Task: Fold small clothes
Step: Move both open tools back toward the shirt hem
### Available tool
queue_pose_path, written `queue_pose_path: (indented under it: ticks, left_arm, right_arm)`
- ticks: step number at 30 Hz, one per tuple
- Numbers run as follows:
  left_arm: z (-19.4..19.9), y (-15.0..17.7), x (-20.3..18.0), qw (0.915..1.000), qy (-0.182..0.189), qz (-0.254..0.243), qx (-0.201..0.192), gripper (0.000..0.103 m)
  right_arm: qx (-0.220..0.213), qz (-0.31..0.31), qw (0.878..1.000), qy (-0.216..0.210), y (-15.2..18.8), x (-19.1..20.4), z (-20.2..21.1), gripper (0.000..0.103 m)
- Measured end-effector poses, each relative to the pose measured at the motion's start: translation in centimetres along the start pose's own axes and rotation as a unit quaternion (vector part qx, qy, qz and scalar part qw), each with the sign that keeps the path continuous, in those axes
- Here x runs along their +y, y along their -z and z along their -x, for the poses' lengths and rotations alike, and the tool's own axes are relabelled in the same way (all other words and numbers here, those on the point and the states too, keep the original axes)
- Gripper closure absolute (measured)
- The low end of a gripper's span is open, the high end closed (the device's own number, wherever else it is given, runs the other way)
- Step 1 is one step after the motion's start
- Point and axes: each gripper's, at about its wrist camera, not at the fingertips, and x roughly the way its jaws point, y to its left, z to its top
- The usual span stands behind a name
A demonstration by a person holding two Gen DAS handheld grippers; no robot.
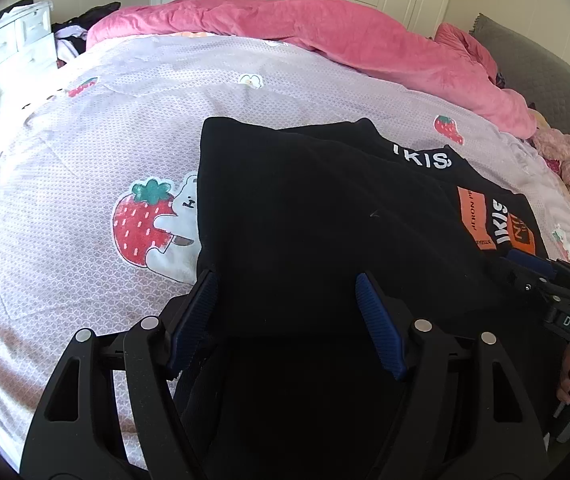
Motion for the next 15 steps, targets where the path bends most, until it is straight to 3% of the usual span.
queue_pose_path:
  ticks: [4,11,15]
  left_arm:
    - [0.3,0.1,-0.1,1.0,0.0,0.002,-0.001,0.039]
    - [1.0,0.2,0.2,0.9999,0.007,0.011,-0.004,0.038]
    - [1.5,0.2,0.3,0.9999,0.002,0.014,-0.008,0.03]
  right_arm:
    - [-0.001,-0.001,1.0,-0.005,0.1,0.2,0.4,0.052]
    - [-0.019,-0.005,1.0,-0.013,0.0,0.4,2.0,0.032]
    - [-0.03,-0.004,0.999,-0.011,-0.2,0.6,2.8,0.025]
